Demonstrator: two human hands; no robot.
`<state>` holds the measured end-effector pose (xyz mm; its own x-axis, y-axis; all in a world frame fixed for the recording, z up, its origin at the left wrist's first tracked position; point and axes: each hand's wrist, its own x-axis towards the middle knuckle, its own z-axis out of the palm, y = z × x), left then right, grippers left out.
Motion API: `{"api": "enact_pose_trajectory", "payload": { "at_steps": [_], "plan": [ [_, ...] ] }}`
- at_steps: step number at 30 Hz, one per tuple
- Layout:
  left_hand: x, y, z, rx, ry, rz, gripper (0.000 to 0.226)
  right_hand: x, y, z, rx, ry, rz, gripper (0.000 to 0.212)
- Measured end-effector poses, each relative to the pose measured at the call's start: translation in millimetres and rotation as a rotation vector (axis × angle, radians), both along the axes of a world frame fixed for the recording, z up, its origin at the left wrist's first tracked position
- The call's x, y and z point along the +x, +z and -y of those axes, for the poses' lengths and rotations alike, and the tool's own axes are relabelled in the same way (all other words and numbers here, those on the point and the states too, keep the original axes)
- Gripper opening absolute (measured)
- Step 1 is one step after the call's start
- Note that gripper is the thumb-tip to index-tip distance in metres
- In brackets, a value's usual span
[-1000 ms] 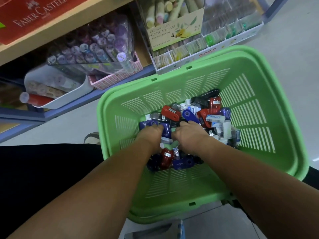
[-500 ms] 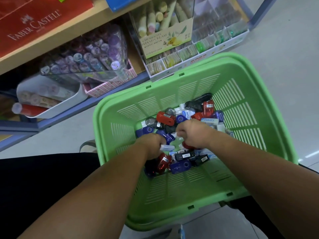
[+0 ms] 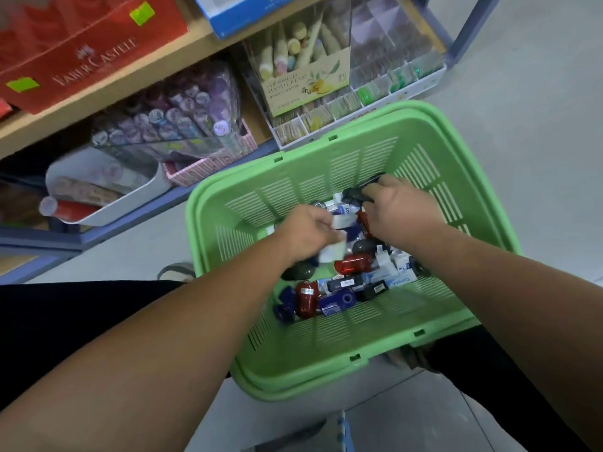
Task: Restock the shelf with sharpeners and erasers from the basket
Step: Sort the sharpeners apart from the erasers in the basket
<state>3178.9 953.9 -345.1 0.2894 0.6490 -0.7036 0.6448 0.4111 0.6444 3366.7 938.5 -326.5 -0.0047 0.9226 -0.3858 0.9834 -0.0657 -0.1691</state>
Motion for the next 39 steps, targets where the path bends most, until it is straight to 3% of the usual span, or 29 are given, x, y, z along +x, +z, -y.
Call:
{"api": "enact_pose_trajectory", "payload": {
  "at_steps": [2,3,5,7,9,11,15,21,26,39],
  "plan": [
    [5,-2,11,-0.208,0.133,0.176,0.05,-6,0,3,0.113,-0.073,-0.113,0.028],
    [3,-4,16,-0.213,0.128,0.162,0.051,-10,1,4,0.152,-0.069,-0.135,0.026],
    [-8,-11,27,-0.062,-0.017,-0.046,0.038,-21,4,5,0.1,0.005,-0.181,0.019],
    [-23,-23,42,0.034,-0.231,-0.223,0.031,-36,4,7,-0.191,0.084,-0.282,0.015],
    [-31,-34,55,0.021,-0.36,-0.277,0.028,-51,-6,15,-0.494,0.17,-0.341,0.013],
    [-26,-42,61,0.043,-0.485,-0.351,0.027,-60,-22,27,-0.619,0.277,-0.275,0.017],
    [-14,-57,61,0.119,-0.595,-0.435,0.028,-54,-33,36,-0.546,0.356,-0.131,0.014],
    [-7,-62,51,0.149,-0.783,-0.473,0.038,-39,-41,30,-0.475,0.3,-0.022,0.026],
    [-2,-62,53,0.158,-0.76,-0.479,0.033,-25,-48,20,-0.471,0.152,-0.198,0.027],
    [-4,-39,44,-0.083,-0.662,-0.464,0.038,-7,-52,16,-0.37,-0.236,-0.512,0.022]
  ]
}}
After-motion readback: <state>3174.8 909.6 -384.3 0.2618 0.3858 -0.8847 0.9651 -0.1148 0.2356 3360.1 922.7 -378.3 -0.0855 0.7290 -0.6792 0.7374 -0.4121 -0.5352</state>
